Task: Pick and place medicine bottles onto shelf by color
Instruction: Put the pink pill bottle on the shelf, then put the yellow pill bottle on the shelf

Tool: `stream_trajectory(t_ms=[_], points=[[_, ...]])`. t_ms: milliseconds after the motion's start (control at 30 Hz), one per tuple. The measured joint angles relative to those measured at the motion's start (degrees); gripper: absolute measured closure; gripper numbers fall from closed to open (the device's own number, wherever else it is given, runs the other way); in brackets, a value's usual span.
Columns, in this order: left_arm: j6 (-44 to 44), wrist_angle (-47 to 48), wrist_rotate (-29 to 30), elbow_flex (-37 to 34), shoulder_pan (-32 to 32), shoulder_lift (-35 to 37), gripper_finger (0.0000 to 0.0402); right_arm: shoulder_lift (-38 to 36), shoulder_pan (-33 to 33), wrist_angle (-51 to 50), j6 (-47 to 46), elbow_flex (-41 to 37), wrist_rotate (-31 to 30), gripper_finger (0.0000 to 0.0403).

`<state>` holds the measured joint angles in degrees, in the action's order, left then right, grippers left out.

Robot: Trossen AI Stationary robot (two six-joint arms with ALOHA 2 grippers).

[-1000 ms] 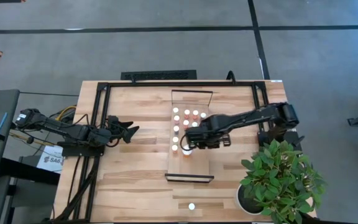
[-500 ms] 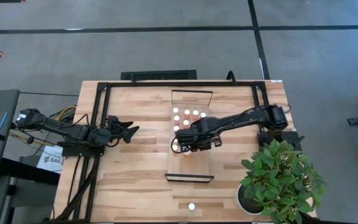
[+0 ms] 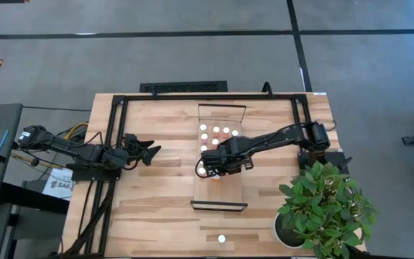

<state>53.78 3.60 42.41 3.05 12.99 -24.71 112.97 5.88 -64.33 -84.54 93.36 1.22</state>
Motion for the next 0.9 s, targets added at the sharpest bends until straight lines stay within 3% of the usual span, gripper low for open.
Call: stream_trajectory(t_ms=[200,600,900], points=[[0.0,0.0,0.0,0.0,0.0,0.0,0.0099,-0.1,0.0,1.0,1.0,0.0,0.0,0.0265],[0.0,0.0,0.0,0.0,0.0,0.0,0.0099,-0.1,0.0,1.3,1.9,0.0,-0.1,0.0184],[0.0,0.0,0.0,0.0,0.0,0.0,0.0099,-2.6,-0.4,-2.3,0.6,0.0,0.0,0.0154]])
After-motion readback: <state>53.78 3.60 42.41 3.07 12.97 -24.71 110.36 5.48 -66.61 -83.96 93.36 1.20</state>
